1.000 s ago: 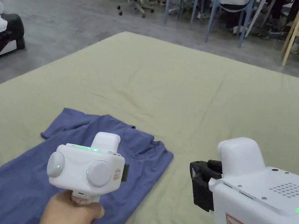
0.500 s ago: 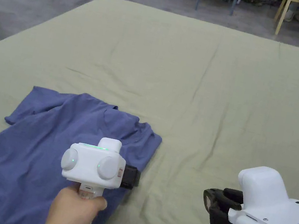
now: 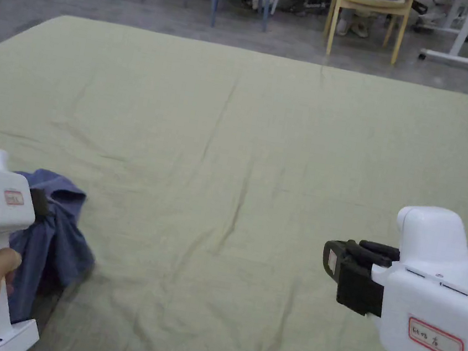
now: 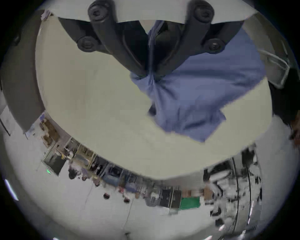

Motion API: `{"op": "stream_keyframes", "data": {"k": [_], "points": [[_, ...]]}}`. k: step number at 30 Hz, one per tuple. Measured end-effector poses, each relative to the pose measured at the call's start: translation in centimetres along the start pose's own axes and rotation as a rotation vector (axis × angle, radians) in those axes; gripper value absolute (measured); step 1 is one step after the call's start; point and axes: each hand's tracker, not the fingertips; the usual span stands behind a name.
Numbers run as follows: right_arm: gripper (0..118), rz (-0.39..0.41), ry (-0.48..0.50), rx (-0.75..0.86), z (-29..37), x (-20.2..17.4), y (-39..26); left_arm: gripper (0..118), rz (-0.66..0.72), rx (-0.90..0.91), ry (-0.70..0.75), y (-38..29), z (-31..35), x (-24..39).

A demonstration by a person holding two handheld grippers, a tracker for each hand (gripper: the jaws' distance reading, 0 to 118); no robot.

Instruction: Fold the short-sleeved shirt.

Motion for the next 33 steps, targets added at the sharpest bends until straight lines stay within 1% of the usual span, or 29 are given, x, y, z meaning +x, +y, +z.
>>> {"op": "stream_keyframes", "data": {"k": [3, 4, 7, 9, 12, 15, 18, 21, 23, 24, 27, 29, 30, 31, 32, 33], "points": [[7, -0.037, -0.079, 0.072, 4.9, 2.8, 0.9, 3, -0.061, 0.081, -0.006, 3.0, 4.0, 5.5], [7, -0.044, -0.112, 0.089, 6.6, 3.7, 1.1, 3, -0.069, 0.104, -0.033, 3.6, 4.6, 6.9], [7, -0.062, -0.209, 0.138, 12.0, 6.1, 1.2, 3, -0.116, 0.138, -0.173, 4.5, 6.6, 13.8], [7, -0.079, -0.269, 0.168, 15.5, 7.6, 0.9, 3, -0.168, 0.129, -0.26, 3.4, 7.6, 19.2], [7, -0.096, -0.34, 0.202, 20.2, 9.4, 0.2, 3, -0.276, 0.118, -0.368, -0.1, 9.6, 27.9], [7, -0.114, -0.392, 0.247, 23.8, 11.0, -0.6, 3, -0.351, 0.043, -0.485, -4.9, 11.2, 35.4], [7, -0.146, -0.42, 0.278, 26.5, 12.1, -1.3, 3, -0.414, -0.039, -0.581, -10.9, 12.0, 41.0], [7, -0.169, -0.43, 0.293, 28.1, 12.9, -2.1, 3, -0.475, -0.144, -0.608, -16.7, 11.9, 44.8], [7, -0.172, -0.44, 0.294, 28.5, 13.3, -2.6, 3, -0.492, -0.214, -0.61, -20.2, 11.1, 46.1], [7, -0.173, -0.441, 0.29, 28.7, 13.4, -2.9, 3, -0.501, -0.254, -0.6, -21.7, 9.4, 46.9], [7, -0.174, -0.442, 0.279, 28.9, 13.9, -3.6, 3, -0.532, -0.355, -0.572, -25.8, 7.2, 47.1], [7, -0.174, -0.443, 0.265, 28.7, 14.2, -4.0, 3, -0.534, -0.391, -0.57, -27.4, 5.5, 46.8], [7, -0.173, -0.442, 0.257, 28.4, 14.4, -4.2, 40, -0.514, -0.387, -0.578, -27.5, 4.8, 46.1], [7, -0.174, -0.439, 0.25, 28.1, 14.8, -4.4, 97, -0.488, -0.389, -0.579, -27.2, 4.5, 45.6], [7, -0.176, -0.433, 0.247, 27.8, 14.9, -4.5, 118, -0.443, -0.421, -0.602, -26.5, 4.2, 45.1], [7, -0.178, -0.428, 0.246, 27.6, 14.9, -4.5, 116, -0.337, -0.348, -0.71, -24.6, 5.3, 43.6]]}}
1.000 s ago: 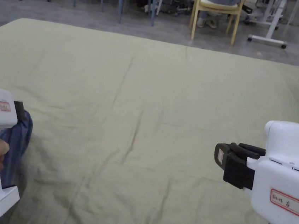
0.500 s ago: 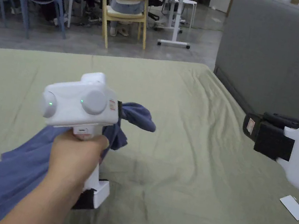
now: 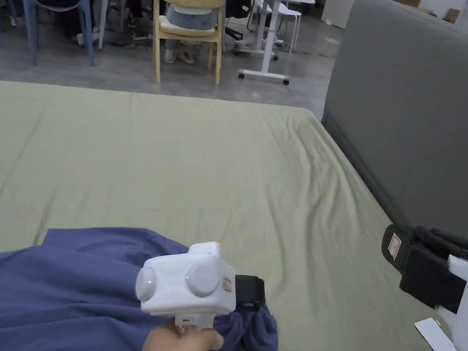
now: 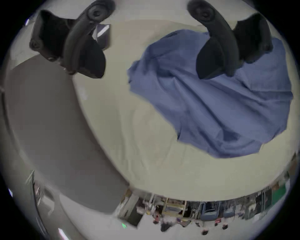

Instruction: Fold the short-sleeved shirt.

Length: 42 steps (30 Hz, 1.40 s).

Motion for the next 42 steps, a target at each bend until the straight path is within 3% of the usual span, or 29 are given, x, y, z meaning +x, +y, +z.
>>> {"op": "stream_keyframes", "data": {"k": [2, 6, 8, 10, 11, 12, 13, 15, 17, 23, 24, 26, 27, 28, 33, 34, 38, 39, 40, 41, 42], "points": [[7, -0.004, 0.018, 0.008, -0.4, -0.4, 0.1, 116, 0.002, 0.081, -0.092, 1.6, 4.2, -1.4], [7, -0.013, 0.081, 0.045, -2.1, -2.1, 0.0, 118, -0.097, 0.327, -0.028, 4.7, 15.2, -3.3], [7, -0.026, 0.133, 0.04, -3.6, -3.2, -0.7, 117, -0.143, 0.378, 0.073, 3.6, 19.6, -6.2], [7, -0.048, 0.183, -0.001, -5.8, -4.3, -1.9, 111, -0.154, 0.381, 0.288, 1.8, 22.4, -8.9], [7, -0.056, 0.205, -0.038, -7.1, -5.0, -2.7, 90, -0.168, 0.353, 0.377, 0.2, 22.9, -9.7], [7, -0.063, 0.225, -0.084, -8.4, -5.8, -3.5, 32, -0.16, 0.334, 0.4, -1.3, 23.4, -11.2], [7, -0.07, 0.243, -0.126, -9.5, -6.6, -4.4, 2, -0.133, 0.306, 0.405, -2.6, 23.7, -12.7], [7, -0.08, 0.28, -0.211, -11.4, -9.1, -5.7, 2, 0.083, 0.171, 0.396, -4.4, 22.8, -17.9], [7, -0.075, 0.32, -0.279, -13.1, -10.5, -7.0, 2, 0.147, 0.114, 0.354, -4.8, 21.8, -22.2], [7, -0.031, 0.329, -0.335, -16.4, -11.1, -8.7, 2, 0.055, 0.16, 0.478, 0.3, 18.0, -28.8], [7, -0.028, 0.324, -0.341, -16.9, -11.0, -8.7, 14, 0.017, 0.143, 0.536, 1.8, 16.6, -30.2], [7, -0.021, 0.302, -0.365, -17.8, -10.2, -9.1, 108, 0.007, 0.042, 0.622, 5.1, 12.8, -33.9], [7, -0.019, 0.287, -0.375, -18.2, -10.0, -9.3, 118, 0.042, -0.003, 0.586, 6.1, 11.9, -34.7], [7, -0.016, 0.271, -0.384, -18.7, -9.7, -9.4, 118, 0.03, 0.057, 0.596, 7.5, 10.6, -36.5], [7, -0.011, 0.155, -0.437, -21.3, -5.8, -10.7, 117, 0.07, -0.08, 0.675, 9.9, 4.0, -41.3], [7, -0.013, 0.133, -0.441, -20.2, -7.8, -10.3, 116, 0.071, -0.082, 0.666, 10.0, 3.2, -41.9], [7, -0.051, 0.035, -0.463, -21.1, -6.7, -9.9, 114, 0.089, -0.061, 0.656, 9.5, 4.2, -39.1], [7, -0.065, 0.014, -0.464, -21.3, -6.4, -9.8, 98, 0.101, -0.081, 0.637, 10.0, 3.9, -40.4], [7, -0.073, -0.012, -0.463, -21.5, -5.9, -9.7, 73, 0.079, -0.058, 0.627, 10.2, 4.3, -40.5], [7, -0.071, -0.036, -0.463, -21.9, -5.5, -9.7, 30, 0.044, -0.01, 0.605, 10.1, 4.9, -39.8], [7, -0.056, -0.066, -0.469, -22.4, -5.1, -9.2, 1, 0.026, 0.014, 0.547, 10.2, 5.5, -39.2]]}}
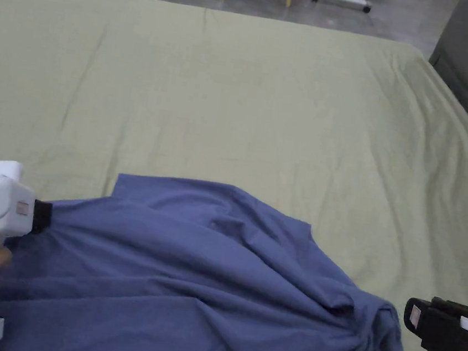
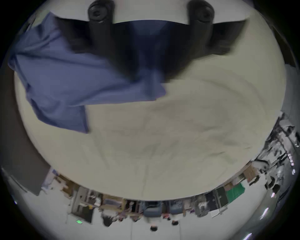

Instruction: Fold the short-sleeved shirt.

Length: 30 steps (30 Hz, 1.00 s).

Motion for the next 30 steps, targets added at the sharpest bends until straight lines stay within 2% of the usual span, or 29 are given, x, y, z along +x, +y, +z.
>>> {"op": "stream_keyframes", "data": {"k": [1, 2, 3, 4, 6, 8, 9, 11, 13, 14, 15, 16, 17, 18, 21, 23, 27, 30], "points": [[7, 0.013, -0.036, -0.012, -0.5, 0.2, 0.3, 1, -0.017, 0.015, -0.046, -0.6, 0.8, 1.1], [8, 0.021, -0.052, -0.014, -1.0, 0.4, 0.7, 1, -0.021, 0.014, -0.01, -1.0, 2.1, 2.1], [17, 0.021, -0.031, -0.016, -1.5, 0.7, 1.1, 1, -0.023, 0.022, -0.011, -1.1, 3.1, 2.6], [38, 0.016, -0.009, -0.029, -2.1, 1.2, 1.7, 1, 0.004, 0.043, -0.066, -1.1, 4.5, 2.7], [118, -0.055, 0.094, -0.103, -3.4, 1.8, 2.6, 1, 0.103, 0.1, -0.187, -0.8, 6.7, 1.9], [116, -0.154, 0.188, -0.218, -5.4, 3.1, 2.8, 1, 0.128, 0.168, -0.215, -0.4, 10.4, 1.6], [117, -0.183, 0.206, -0.196, -6.0, 3.5, 3.1, 1, 0.124, 0.203, -0.213, -0.5, 11.9, 1.6], [118, -0.197, 0.168, -0.299, -8.2, 3.7, 3.3, 1, 0.13, 0.27, -0.217, -0.4, 15.4, 1.3], [118, -0.224, 0.077, -0.313, -10.8, 3.6, 2.8, 1, 0.127, 0.313, -0.23, -0.8, 18.8, 1.7], [117, -0.261, 0.068, -0.325, -11.5, 3.7, 2.6, 1, 0.129, 0.337, -0.226, -1.1, 20.4, 1.8], [107, -0.259, 0.075, -0.329, -12.0, 3.7, 2.6, 1, 0.127, 0.358, -0.219, -1.3, 21.7, 1.8], [78, -0.251, 0.074, -0.325, -12.5, 3.4, 2.6, 1, 0.126, 0.381, -0.205, -1.5, 23.1, 1.7], [31, -0.207, 0.093, -0.317, -12.2, 2.8, 2.7, 1, 0.131, 0.407, -0.18, -1.5, 24.1, 1.4], [16, -0.14, 0.077, -0.312, -11.6, 2.1, 2.7, 1, 0.141, 0.422, -0.171, -1.6, 25.1, 1.3], [16, 0.072, 0.09, -0.148, -7.2, -0.6, 2.5, 1, 0.163, 0.477, -0.13, -1.7, 28.0, 0.7], [16, 0.165, 0.017, -0.04, -4.2, -2.1, 3.4, 1, 0.182, 0.505, -0.122, -0.8, 29.1, 0.0], [16, 0.237, 0.005, 0.126, 2.3, -3.4, 8.4, 1, 0.259, 0.573, -0.111, 2.1, 31.4, -1.1], [16, 0.267, -0.059, 0.213, 4.9, -2.3, 14.9, 1, 0.33, 0.681, -0.085, 5.1, 34.0, -2.2]]}}
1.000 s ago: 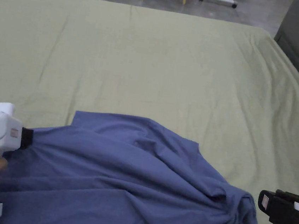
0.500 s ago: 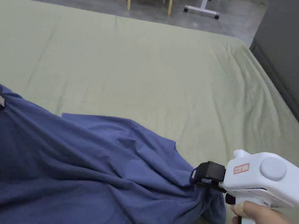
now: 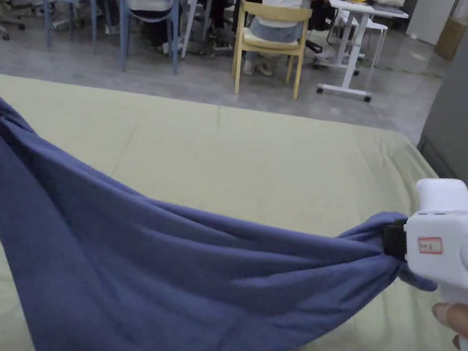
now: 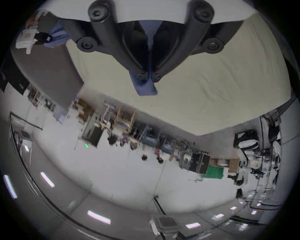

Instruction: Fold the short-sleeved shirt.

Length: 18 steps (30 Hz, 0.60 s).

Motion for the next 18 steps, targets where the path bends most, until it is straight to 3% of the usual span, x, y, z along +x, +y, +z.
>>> {"op": "stream_keyframes", "data": {"k": [5, 10, 13, 18], "points": [[16, -0.01, -0.034, 0.057, 1.9, 3.9, 11.1, 1, 0.1, 0.093, -0.024, 8.0, -0.9, 2.2], [16, -0.015, -0.07, 0.024, 2.1, 5.4, 19.3, 1, -0.127, 0.119, 0.065, 11.5, -4.5, 7.1], [16, 0.005, -0.107, 0.001, 1.5, 5.9, 22.3, 1, -0.102, 0.071, 0.034, 13.0, -7.3, 7.7], [16, -0.028, -0.106, 0.003, 0.3, 6.0, 23.8, 1, -0.092, 0.033, 0.041, 13.6, -11.6, 7.5]]}}
